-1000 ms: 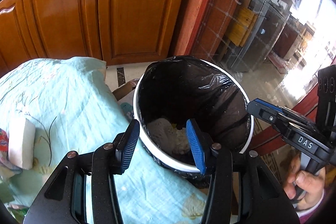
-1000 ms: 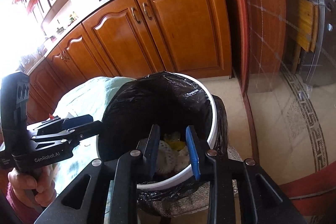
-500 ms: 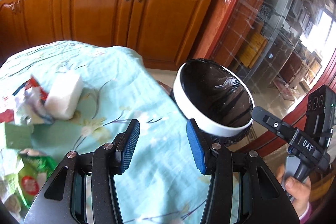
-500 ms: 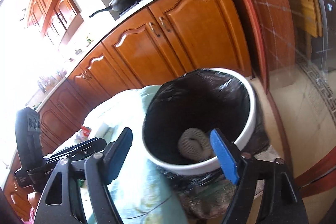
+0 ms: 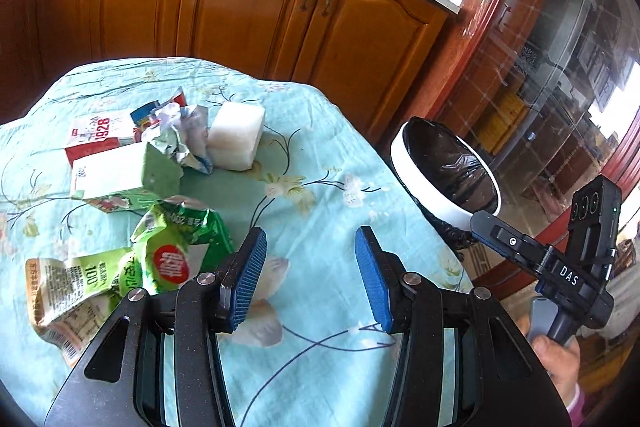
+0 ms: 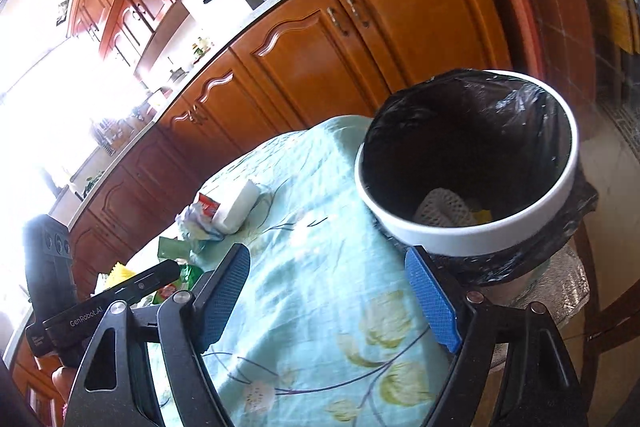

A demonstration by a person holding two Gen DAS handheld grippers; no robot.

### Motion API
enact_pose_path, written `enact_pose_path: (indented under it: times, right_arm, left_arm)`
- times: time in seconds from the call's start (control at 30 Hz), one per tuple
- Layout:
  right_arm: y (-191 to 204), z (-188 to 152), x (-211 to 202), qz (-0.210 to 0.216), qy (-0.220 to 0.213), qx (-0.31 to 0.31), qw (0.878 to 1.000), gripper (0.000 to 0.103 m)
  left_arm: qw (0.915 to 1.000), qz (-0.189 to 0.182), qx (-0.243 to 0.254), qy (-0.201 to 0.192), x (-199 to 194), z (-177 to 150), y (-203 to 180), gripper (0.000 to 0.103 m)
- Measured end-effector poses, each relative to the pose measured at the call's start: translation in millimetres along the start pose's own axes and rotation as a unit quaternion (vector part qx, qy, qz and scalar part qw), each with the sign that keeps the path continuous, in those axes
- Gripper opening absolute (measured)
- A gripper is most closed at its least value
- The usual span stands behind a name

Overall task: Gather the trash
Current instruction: 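Grasp the green milk carton with the left tool while the right tool grasps the white foam block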

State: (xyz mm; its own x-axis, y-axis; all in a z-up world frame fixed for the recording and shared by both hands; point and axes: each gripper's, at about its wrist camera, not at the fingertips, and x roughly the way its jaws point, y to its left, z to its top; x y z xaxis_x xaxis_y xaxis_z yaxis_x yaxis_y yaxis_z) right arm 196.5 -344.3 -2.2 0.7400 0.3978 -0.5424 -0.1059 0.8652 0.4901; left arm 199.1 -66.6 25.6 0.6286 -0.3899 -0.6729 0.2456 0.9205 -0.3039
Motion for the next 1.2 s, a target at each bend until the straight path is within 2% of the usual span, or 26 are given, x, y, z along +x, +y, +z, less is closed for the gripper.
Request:
enact_pose_path:
  times: [0.43, 0.63, 0.77, 0.83, 1.0, 1.07, 1.2]
  right_arm:
    - [41.3, -13.9, 21.2, 0.026, 0.029, -0.026, 0.999, 0.082]
    - [60.3, -12.4, 29.5, 0.037, 0.034, -0.040, 0.998, 0.082]
    - [68.7, -10.4, 39.8, 0.043, 0.041, -0.044, 0.997, 0.082]
    - [72.9, -8.8, 45.2, 0.046, 0.045, -0.046, 0.997, 0.082]
    - [81.1, -0.5, 58.2, 0.051, 0.055, -0.053, 0.996, 0.082]
    - [84.2, 3.3, 64.7, 0.053, 0.060, -0.057, 0.995, 0.082]
    - [90.9, 12.8, 82.1, 0.057, 0.074, -0.057, 0.994, 0.081]
  left_arm:
    - [0.9985, 0.039, -0.035, -0.017, -30.8, -11.8, 53.5, 0.046]
    - [0.9963, 0.060, -0.059, -0.019, -37.6, -9.8, 82.5, 0.046]
    - [0.9954, 0.075, -0.058, -0.019, -40.3, -4.8, 96.5, 0.048]
    - [0.9959, 0.081, -0.038, -0.012, -38.4, 1.3, 99.9, 0.056]
    - [0.9940, 0.095, 0.052, 0.013, -27.8, 21.6, 105.3, 0.058]
    - [0.9903, 0.094, 0.098, 0.030, -20.1, 28.7, 106.1, 0.058]
    - [0.9774, 0.097, 0.180, 0.051, -5.8, 34.0, 105.4, 0.059]
